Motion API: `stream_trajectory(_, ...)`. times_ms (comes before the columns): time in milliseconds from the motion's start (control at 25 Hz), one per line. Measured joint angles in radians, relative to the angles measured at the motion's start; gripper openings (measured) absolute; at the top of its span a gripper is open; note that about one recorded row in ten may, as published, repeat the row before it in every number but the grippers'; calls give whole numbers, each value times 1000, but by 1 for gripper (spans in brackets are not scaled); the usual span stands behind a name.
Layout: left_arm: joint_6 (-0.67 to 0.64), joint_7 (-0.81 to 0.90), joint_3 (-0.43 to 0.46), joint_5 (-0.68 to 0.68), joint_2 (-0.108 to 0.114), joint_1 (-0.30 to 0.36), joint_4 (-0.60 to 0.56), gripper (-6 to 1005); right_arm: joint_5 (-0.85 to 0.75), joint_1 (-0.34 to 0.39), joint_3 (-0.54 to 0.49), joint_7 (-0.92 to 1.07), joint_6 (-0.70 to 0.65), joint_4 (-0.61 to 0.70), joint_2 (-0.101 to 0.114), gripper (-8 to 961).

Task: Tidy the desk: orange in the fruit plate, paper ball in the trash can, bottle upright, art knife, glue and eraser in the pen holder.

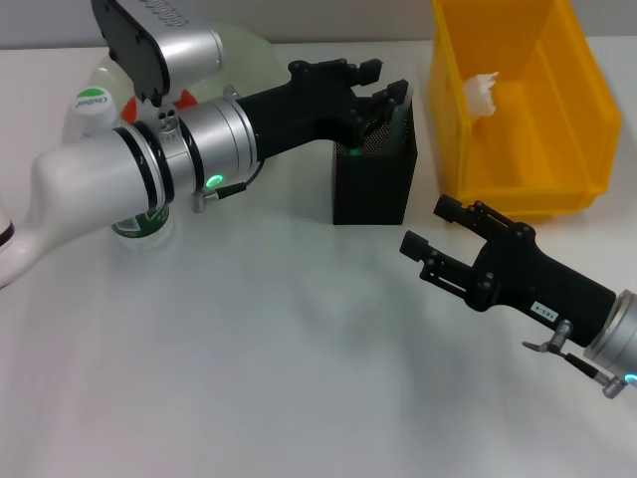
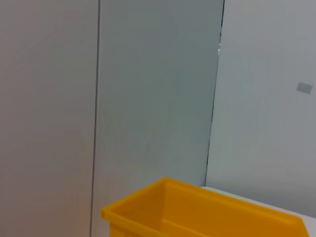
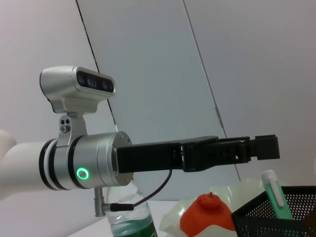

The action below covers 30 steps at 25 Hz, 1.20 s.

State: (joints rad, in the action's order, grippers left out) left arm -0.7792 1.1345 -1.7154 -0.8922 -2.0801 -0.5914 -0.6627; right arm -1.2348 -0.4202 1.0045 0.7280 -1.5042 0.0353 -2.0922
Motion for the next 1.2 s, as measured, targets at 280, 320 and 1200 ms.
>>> stream_trajectory(280,-19,-6,9,53,1,19,-6,414,0,2,1,0,-1,0,0,751)
stream_trajectory(320,-31,-6,8,52,2,20,-9,423,0,2,2,0,-1,0,0,751)
stream_trajectory(1200,-578,211,226,-81,98,280,-261,802,-11,-2,7,-7,-74,13,5,751)
